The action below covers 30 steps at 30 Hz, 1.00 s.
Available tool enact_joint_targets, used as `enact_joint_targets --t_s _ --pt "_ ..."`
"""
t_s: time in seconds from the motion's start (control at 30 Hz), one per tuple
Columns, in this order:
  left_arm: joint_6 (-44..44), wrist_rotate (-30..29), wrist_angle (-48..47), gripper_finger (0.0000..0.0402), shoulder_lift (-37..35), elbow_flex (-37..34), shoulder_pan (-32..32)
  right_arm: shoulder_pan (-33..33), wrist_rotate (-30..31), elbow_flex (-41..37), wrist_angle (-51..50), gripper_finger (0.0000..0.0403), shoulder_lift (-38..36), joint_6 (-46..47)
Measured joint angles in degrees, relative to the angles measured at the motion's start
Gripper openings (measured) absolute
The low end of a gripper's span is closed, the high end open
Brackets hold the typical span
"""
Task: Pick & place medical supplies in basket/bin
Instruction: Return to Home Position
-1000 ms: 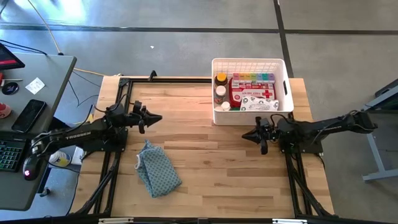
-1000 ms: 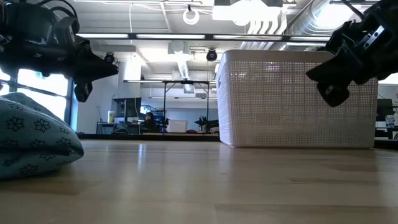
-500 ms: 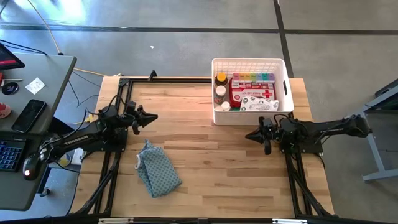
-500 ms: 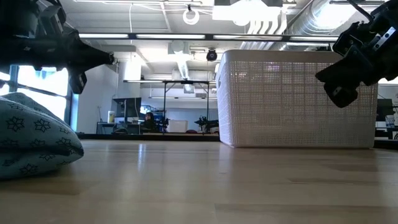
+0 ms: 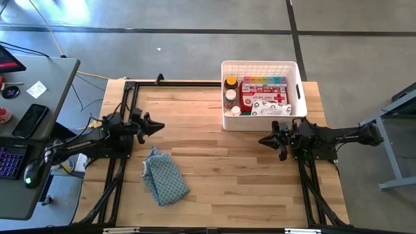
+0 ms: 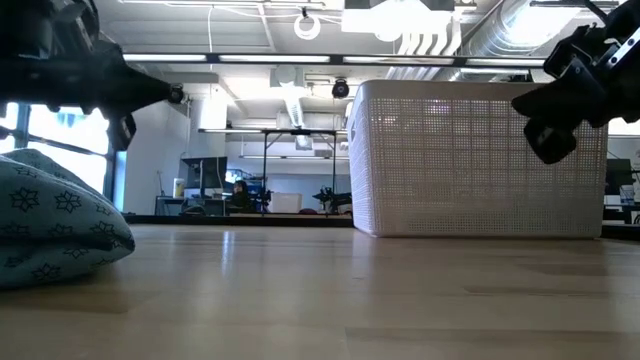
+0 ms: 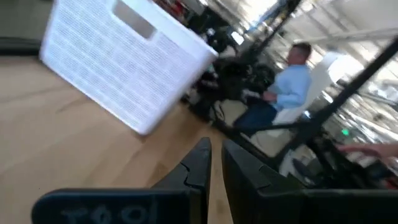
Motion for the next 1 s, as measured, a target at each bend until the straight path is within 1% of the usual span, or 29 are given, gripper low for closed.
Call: enact_joint_targets --t_s 0.17,0.3,0.4,0.5,1.0 --pt "0.02 -3.49 -0.31 0.0074 -0.09 0.0 -7.03 0.0 0.01 -0.02 -0.04 0.0 -2.66 0.0" --pt "0.02 -3.8 -0.1 0.0074 -0.11 0.0 -12.3 0.01 0.01 -0.02 -0.04 0.0 -3.48 -0.04" --pt "0.02 -3.78 -0.14 0.0074 -0.07 0.0 -14.52 0.01 0.01 -0.02 -0.04 0.0 -3.48 -0.13" --pt "0.02 -3.79 -0.13 0.0074 -0.09 0.0 -15.43 0.0 0.01 -0.04 -0.04 0.0 -3.47 -0.17" --pt "0.02 -3.65 -0.14 0.0074 -0.08 0.0 -15.3 0.0 0.01 -0.07 -0.09 0.0 -3.4 -0.2"
